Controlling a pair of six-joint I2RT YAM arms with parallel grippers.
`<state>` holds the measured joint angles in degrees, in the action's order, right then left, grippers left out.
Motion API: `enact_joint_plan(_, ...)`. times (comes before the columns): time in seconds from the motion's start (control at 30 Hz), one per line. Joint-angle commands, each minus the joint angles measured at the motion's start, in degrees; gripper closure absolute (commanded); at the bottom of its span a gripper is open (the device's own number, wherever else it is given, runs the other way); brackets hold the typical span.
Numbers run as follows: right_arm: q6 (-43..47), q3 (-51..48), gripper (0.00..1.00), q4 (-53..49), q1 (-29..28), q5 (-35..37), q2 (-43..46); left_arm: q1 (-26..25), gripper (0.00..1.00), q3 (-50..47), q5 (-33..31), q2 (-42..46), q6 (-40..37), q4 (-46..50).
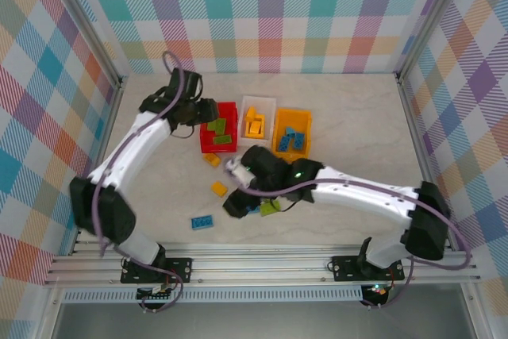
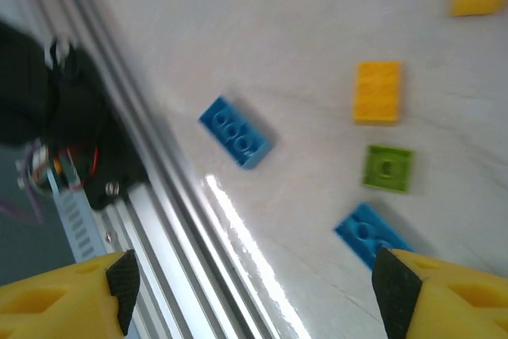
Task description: Sort the legos into containers by color
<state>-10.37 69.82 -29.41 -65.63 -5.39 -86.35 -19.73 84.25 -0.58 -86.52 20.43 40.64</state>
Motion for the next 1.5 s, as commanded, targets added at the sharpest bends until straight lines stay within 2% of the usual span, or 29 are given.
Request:
enact_joint_plan(0.0, 12.1, 4.04, 0.17, -0.91, -3.68, -1.13, -7.26, -0.49, 0.55, -6.45, -3.01, 12.11, 6.64, 5.52)
enact_joint_plan(0.17, 18.53, 12.78, 0.12, -3.93, -7.5, 2.94, -19.18, -0.49, 0.54, -13.17, -9.45, 33.45, 13.23, 13.74)
enact_joint_plan(0.23, 19.62, 16.48, 0.1, -5.21, -8.24, 4.97, -23.64, -0.49, 0.54, -13.75, -11.79, 39.52, 14.19, 17.0)
enact_joint_plan(0.37, 20.2, 23.22, 0.07, -7.32, -8.45, 9.63, -31.55, -0.49, 0.54, -13.26, -14.79, 47.36, 15.74, 22.33)
enact_joint_plan(0.5, 20.41, 27.25, 0.07, -8.71, -8.47, 11.48, -36.61, -0.49, 0.54, -12.68, -17.41, 51.71, 16.61, 23.68)
enact_joint_plan(0.6, 19.61, 30.46, 0.11, -10.25, -8.45, 13.26, -39.66, -0.47, 0.54, -11.3, -18.53, 52.32, 16.4, 23.87)
enact_joint_plan(0.7, 18.77, 32.27, 0.21, -10.84, -8.41, 13.31, -41.59, -0.49, 0.55, -10.29, -18.84, 51.65, 15.79, 24.03)
enact_joint_plan(0.83, 17.26, 33.38, 0.4, -11.28, -8.44, 13.95, -43.2, -0.49, 0.55, -10.24, -17.91, 51.32, 15.67, 23.54)
enact_joint_plan(1.07, 13.93, 32.32, 0.65, -10.39, -8.3, 15.47, -41.8, -0.49, 0.54, -10.03, -14.25, 49.78, 14.69, 22.23)
enact_joint_plan(1.2, 10.68, 28.57, 0.68, -8.74, -6.45, 16.51, -35.03, -0.49, 0.54, -9.9, -7.5, 47.1, 13.49, 19.96)
enact_joint_plan(1.33, 3.7, 19.96, 0.71, -7.25, 0.12, 16.0, -23.01, -0.49, 0.54, -10.51, 1.45, 42.86, 13.73, 16.93)
enact_joint_plan(1.47, -4.35, 11.26, 0.71, -6.91, 11.38, 13.59, -11.59, -0.56, 0.54, -13.54, 14.47, 36.62, 15.84, 10.42)
